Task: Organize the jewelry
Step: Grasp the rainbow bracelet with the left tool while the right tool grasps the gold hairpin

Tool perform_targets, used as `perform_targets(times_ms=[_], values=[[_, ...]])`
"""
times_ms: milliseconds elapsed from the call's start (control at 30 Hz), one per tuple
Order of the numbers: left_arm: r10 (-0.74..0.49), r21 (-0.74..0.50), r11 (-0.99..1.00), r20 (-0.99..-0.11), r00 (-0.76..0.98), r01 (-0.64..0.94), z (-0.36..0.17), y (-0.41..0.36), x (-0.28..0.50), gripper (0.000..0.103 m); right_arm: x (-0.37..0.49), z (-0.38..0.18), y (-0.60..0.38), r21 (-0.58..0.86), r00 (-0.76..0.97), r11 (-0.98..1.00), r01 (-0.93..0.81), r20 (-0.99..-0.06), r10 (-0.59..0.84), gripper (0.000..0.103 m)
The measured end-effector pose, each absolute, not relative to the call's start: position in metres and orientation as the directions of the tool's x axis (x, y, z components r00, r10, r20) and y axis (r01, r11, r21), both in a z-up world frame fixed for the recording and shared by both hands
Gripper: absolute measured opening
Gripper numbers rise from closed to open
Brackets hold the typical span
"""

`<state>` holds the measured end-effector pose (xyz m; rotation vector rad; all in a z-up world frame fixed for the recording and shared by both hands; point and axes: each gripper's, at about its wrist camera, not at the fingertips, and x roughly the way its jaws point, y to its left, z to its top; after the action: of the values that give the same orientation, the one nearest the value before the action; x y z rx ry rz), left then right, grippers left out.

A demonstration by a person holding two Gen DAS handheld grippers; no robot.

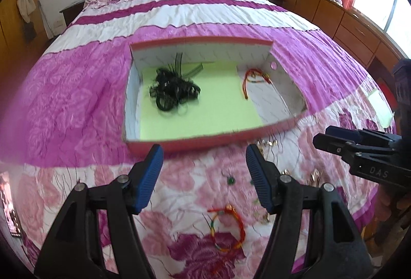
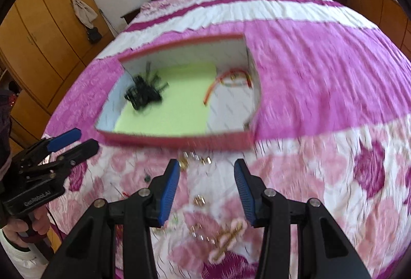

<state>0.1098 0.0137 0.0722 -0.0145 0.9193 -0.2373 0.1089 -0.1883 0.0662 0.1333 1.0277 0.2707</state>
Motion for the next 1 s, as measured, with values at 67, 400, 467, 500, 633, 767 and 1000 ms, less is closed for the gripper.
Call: perform_targets(times_ms=[67, 400, 467, 500, 633, 767, 1000], values=[[-0.211, -0.117, 0.973, -0.796, 0.567, 0.199, 0.067, 0.013, 0.103, 0.059, 0.102, 0.06, -0.193, 0.239, 0.467, 0.96, -0.145, -0.839, 0.279, 0.047], [-0.226, -0.143, 0.969, -0.841, 0.491, 0.2, 0.041, 0.009, 0.077, 0.059, 0.071, 0.037, -0.202, 0.22, 0.382, 0.968, -0.119, -0.89, 0.249, 0.047], [-0.229, -0.148, 0.968, -0.851, 0.473, 0.203, 0.035, 0.008, 0.074, 0.059, 0.066, 0.032, -0.203, 0.219, 0.362, 0.969, -0.117, -0.899, 0.247, 0.047], [-0.23, -0.149, 0.968, -0.854, 0.467, 0.203, 0.033, 0.007, 0.072, 0.059, 0.063, 0.028, -0.204, 0.221, 0.349, 0.969, -0.114, -0.904, 0.248, 0.047], [-0.233, -0.159, 0.967, -0.868, 0.437, 0.2, 0.021, 0.005, 0.067, 0.059, 0.056, 0.015, -0.205, 0.242, 0.308, 0.965, -0.104, -0.915, 0.262, 0.047], [-0.242, -0.172, 0.964, -0.88, 0.408, 0.201, 0.01, 0.004, 0.063, 0.058, 0.056, 0.006, -0.203, 0.255, 0.282, 0.962, -0.096, -0.92, 0.272, 0.047], [-0.229, -0.164, 0.966, -0.902, 0.366, 0.2, -0.013, -0.002, 0.058, 0.053, 0.057, -0.001, -0.199, 0.25, 0.272, 0.962, -0.113, -0.923, 0.272, 0.039]])
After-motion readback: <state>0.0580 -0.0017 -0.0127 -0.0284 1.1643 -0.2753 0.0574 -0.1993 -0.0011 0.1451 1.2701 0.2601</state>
